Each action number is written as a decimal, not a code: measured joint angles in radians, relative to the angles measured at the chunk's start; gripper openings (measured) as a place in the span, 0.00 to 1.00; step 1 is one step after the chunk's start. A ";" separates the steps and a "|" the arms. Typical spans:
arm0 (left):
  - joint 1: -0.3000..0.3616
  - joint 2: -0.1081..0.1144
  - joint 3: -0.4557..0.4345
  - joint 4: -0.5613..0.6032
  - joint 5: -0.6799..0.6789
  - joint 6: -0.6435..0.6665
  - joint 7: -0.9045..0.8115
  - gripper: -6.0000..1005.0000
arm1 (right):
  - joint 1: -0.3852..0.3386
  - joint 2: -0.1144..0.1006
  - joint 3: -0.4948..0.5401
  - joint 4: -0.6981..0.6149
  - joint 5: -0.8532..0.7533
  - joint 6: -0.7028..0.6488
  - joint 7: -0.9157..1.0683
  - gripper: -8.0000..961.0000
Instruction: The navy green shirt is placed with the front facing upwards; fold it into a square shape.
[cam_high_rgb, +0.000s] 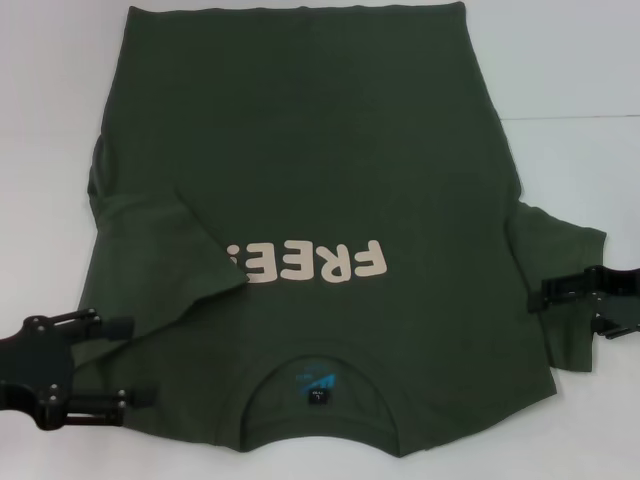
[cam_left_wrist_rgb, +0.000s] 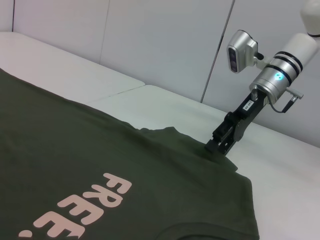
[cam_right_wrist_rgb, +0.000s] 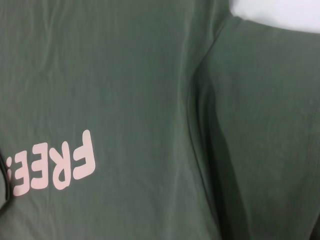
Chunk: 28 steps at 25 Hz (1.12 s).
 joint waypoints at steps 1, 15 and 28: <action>0.000 0.000 0.000 0.000 0.000 0.000 0.000 0.89 | 0.000 0.000 0.000 0.000 0.000 0.000 0.000 0.85; -0.006 0.000 0.000 0.000 0.000 -0.011 -0.003 0.89 | 0.000 0.000 -0.005 -0.009 -0.003 0.002 0.007 0.80; -0.008 0.001 -0.002 0.000 0.000 -0.011 -0.005 0.88 | 0.000 -0.005 -0.031 -0.010 -0.006 0.003 0.008 0.26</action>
